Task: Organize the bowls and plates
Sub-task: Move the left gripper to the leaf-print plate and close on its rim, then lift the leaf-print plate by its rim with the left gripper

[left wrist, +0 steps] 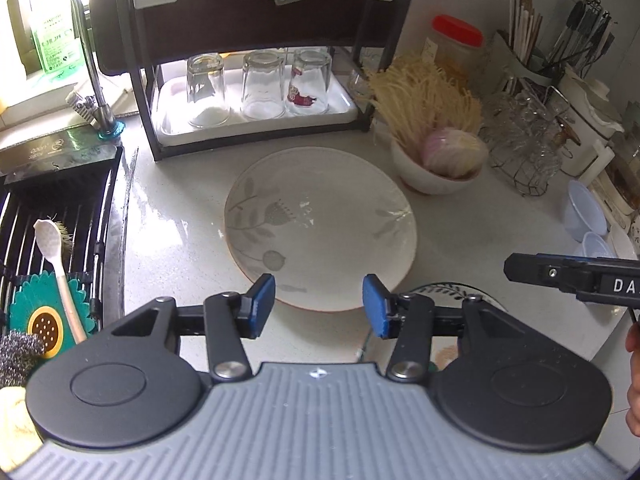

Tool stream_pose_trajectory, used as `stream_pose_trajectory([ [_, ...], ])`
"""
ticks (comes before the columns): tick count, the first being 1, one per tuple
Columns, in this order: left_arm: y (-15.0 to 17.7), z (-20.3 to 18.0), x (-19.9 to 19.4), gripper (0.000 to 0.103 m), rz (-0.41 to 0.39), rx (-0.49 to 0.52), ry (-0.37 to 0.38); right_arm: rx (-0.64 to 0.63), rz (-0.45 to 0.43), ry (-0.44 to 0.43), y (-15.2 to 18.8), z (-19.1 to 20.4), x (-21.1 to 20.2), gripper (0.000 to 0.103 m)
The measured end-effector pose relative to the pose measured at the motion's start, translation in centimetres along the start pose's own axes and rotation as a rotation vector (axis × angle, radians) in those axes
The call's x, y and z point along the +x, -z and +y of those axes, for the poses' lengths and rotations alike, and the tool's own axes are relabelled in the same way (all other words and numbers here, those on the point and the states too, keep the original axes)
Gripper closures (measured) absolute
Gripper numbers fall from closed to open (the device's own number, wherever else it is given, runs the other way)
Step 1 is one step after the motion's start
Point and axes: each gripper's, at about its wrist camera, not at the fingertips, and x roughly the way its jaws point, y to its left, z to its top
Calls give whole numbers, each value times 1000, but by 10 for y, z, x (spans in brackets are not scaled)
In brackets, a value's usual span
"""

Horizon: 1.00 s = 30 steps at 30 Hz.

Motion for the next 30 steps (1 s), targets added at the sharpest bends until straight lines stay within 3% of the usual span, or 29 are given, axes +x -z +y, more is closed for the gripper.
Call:
stream_pose_trajectory([
  [11, -16, 54, 52, 49, 42, -3, 34, 30, 36, 8, -16, 25, 55, 46],
  [23, -30, 83, 90, 51, 52, -47, 75, 55, 88, 71, -28, 32, 110, 53],
  [30, -36, 87, 102, 68, 51, -41, 86, 76, 98, 99, -30, 27, 127, 62],
])
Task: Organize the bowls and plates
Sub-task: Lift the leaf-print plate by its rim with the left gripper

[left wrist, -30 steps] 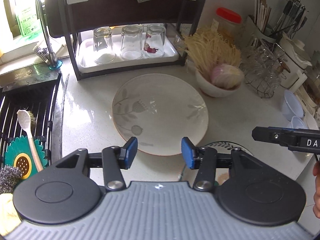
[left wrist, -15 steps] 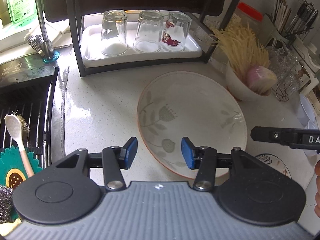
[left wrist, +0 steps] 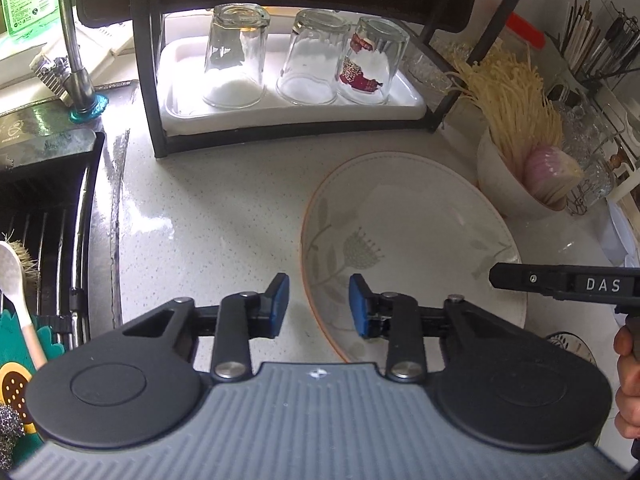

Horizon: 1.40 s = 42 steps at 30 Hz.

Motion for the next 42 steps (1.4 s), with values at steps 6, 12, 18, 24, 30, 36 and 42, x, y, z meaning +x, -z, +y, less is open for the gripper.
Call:
stream_pose_trajectory([
  [6, -3, 7, 9, 74, 10, -22, 21, 1, 10, -10, -1, 2, 11, 64],
  [12, -4, 9, 16, 74, -10, -20, 56, -7, 11, -1, -5, 7, 20, 67],
  [18, -8, 7, 22, 79, -15, -15, 70, -7, -6, 11, -6, 4, 22, 76],
  [24, -11, 7, 19, 82, -19, -11, 83, -8, -4, 5, -6, -1, 20, 78],
  [30, -10, -2, 4, 83, -44, 49, 82, 2, -28, -1, -5, -3, 10, 78],
  [36, -9, -3, -13, 83, -52, 37, 100, -17, -42, -23, -4, -4, -5, 78],
  [42, -11, -7, -40, 83, -79, -1, 121, -15, -76, -57, -4, -2, -28, 78],
])
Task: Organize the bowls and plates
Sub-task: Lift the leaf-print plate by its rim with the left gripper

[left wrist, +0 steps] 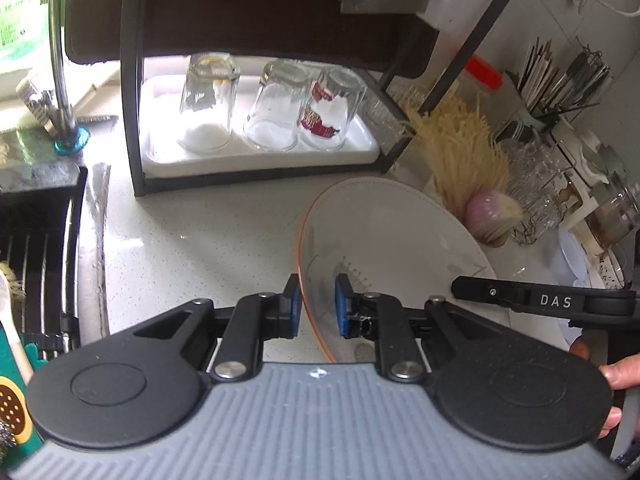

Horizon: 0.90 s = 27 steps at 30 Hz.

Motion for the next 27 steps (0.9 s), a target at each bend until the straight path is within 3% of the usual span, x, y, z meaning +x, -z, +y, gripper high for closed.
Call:
stream_pose_trajectory([
  [12, 13, -33, -40, 83, -33, 39, -19, -12, -63, -29, 8, 2, -46, 78],
  [27, 52, -67, -74, 83, -41, 6, -109, -55, -54, -107, 39, -14, -82, 78],
])
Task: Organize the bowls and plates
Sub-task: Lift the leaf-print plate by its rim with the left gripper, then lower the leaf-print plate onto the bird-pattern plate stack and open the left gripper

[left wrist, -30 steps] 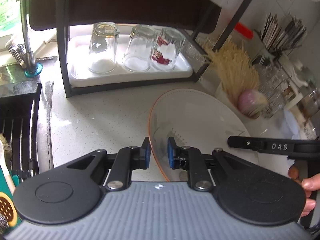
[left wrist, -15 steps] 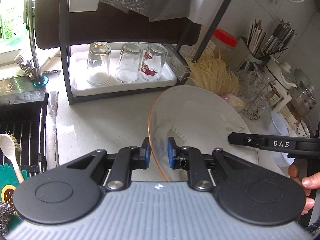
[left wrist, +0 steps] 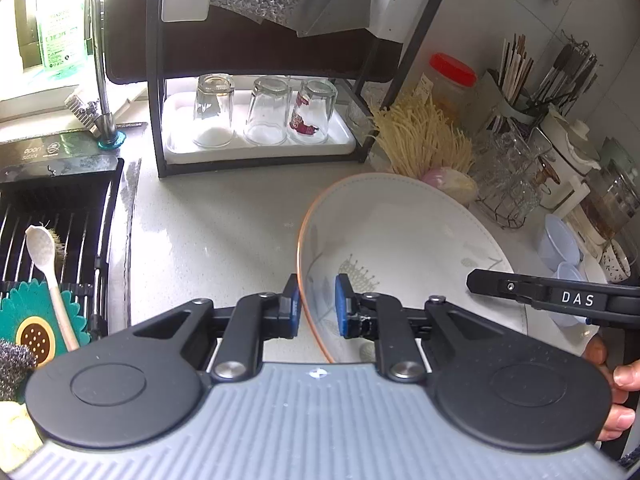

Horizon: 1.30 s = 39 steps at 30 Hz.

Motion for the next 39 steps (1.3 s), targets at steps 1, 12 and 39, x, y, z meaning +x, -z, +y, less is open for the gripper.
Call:
stream_pose_trajectory([
  [1, 2, -3, -2, 83, -1, 5, -6, -3, 3, 0, 2, -1, -2, 78],
  [12, 34, -26, 5, 82, 83, -27, 14, -3, 31, 16, 24, -23, -20, 78],
  [39, 67, -60, 39, 77, 289, 65, 65, 27, 107, 126, 58, -55, -34, 78],
])
